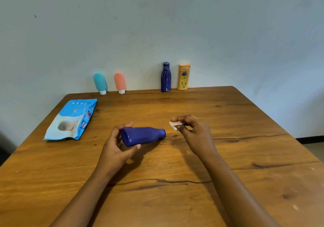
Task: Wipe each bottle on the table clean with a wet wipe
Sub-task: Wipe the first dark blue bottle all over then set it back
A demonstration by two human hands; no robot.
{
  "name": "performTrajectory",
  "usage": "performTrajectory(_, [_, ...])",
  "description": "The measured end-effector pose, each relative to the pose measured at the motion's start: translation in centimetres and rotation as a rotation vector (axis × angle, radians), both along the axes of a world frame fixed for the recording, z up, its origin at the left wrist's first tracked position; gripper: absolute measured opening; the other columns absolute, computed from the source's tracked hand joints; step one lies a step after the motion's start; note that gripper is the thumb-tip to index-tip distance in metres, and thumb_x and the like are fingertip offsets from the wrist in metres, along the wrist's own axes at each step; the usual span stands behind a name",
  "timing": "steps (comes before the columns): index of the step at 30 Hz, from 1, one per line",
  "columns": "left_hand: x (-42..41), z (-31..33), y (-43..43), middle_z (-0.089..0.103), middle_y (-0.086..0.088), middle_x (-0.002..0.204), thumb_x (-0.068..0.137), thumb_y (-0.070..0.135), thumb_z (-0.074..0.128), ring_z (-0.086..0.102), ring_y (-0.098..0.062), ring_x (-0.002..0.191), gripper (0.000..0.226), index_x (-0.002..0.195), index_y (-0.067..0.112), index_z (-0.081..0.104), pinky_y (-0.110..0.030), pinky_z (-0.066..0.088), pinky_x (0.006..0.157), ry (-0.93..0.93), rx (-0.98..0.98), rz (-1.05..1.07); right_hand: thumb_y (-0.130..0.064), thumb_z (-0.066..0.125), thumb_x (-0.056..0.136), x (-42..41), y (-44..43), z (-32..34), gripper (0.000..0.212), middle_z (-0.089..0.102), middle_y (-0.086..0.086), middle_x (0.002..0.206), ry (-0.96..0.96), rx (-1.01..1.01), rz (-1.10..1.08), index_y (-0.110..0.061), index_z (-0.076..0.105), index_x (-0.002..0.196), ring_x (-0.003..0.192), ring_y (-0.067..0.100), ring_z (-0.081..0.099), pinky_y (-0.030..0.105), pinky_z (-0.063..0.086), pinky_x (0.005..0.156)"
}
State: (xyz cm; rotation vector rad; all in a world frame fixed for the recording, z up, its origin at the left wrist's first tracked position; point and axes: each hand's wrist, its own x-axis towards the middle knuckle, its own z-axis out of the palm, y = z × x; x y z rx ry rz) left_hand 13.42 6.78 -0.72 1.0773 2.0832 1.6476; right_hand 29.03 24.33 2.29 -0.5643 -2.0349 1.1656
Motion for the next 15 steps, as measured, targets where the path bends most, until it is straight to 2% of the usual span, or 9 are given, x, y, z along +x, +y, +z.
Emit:
performTrajectory(4, [-0.9,-0.5,-0.5,0.056,0.011,0.117,0.069,0.021,0.08,0.051,-0.004,0.103,0.057,0.117,0.037,0.052,-0.029,0.046,0.086,0.107,-0.155,0.067,-0.001,0.061,0.086,-1.7,0.4,-1.5,0.024,0.065,-0.012,0.098,-0.064,-0.029,0.002,-0.023,0.066,0.091,0.09,-0.008,0.057,0.005,0.041,0.076])
performTrajectory(7, [-1.4,-1.1,-0.5,0.055,0.007,0.114,0.066,0.027,0.082,0.051,-0.007,0.097,0.056,0.114,0.033,0.055,-0.027,0.045,0.075,0.165,-0.212,0.104,-0.002,0.057,0.088,-2.9,-0.7,-1.9,0.026,0.062,-0.011,0.105,-0.162,0.049,0.025,-0.024,0.065,0.099,0.093,-0.008,0.054,0.003,0.041,0.076])
performTrajectory(11, [-1.6,-1.6,-0.6,0.056,0.008,0.11,0.063,0.03,0.084,0.051,-0.009,0.092,0.056,0.111,0.033,0.056,-0.024,0.043,0.069,0.213,-0.25,0.131,-0.012,0.052,0.092,-3.9,-3.4,-3.3,0.026,0.055,-0.011,0.112,-0.28,0.343,0.109,-0.023,0.062,0.113,0.104,0.0,0.049,0.018,0.044,0.089])
performTrajectory(15, [-1.6,-1.6,-0.6,0.054,0.009,0.109,0.063,0.031,0.084,0.049,-0.007,0.092,0.056,0.112,0.033,0.055,-0.021,0.04,0.068,0.231,-0.273,0.137,-0.015,0.053,0.092,-3.8,-2.0,-3.7,0.023,0.055,-0.01,0.11,-0.287,0.318,-0.005,-0.021,0.063,0.112,0.099,0.002,0.051,0.026,0.049,0.088])
